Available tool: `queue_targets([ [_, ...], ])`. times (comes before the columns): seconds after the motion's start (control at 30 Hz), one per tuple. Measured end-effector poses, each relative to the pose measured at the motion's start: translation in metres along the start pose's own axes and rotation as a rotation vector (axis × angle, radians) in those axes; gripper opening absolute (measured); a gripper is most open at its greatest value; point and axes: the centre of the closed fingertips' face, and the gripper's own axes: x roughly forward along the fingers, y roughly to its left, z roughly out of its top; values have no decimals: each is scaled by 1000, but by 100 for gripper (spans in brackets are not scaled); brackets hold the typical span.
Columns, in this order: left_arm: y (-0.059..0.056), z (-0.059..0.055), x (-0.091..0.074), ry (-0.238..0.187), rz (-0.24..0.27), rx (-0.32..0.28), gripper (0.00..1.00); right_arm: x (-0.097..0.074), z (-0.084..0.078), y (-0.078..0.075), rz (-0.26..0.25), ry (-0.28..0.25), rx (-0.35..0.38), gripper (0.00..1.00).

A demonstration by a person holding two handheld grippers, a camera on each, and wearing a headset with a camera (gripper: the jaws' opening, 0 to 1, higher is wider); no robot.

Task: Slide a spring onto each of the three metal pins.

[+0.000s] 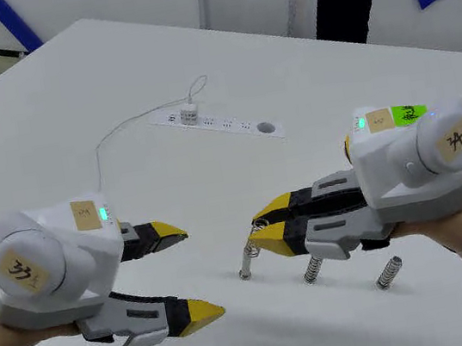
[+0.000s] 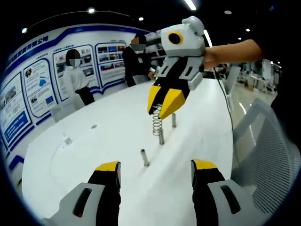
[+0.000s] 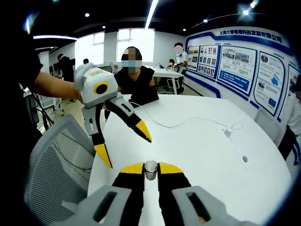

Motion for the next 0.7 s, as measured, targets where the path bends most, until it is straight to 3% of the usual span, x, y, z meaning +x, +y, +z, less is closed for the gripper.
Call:
queue_targets([
  [0.27, 11, 0, -4, -25, 44, -65, 73, 5, -12, -27, -46, 47, 33, 10],
  [0.43, 14, -11, -7, -1, 52, -88, 80, 10, -14, -40, -63, 55, 53, 10],
  [0.7, 23, -19, -10, -2, 89, -134, 88, 25, -22, -47, -63, 65, 93, 10],
])
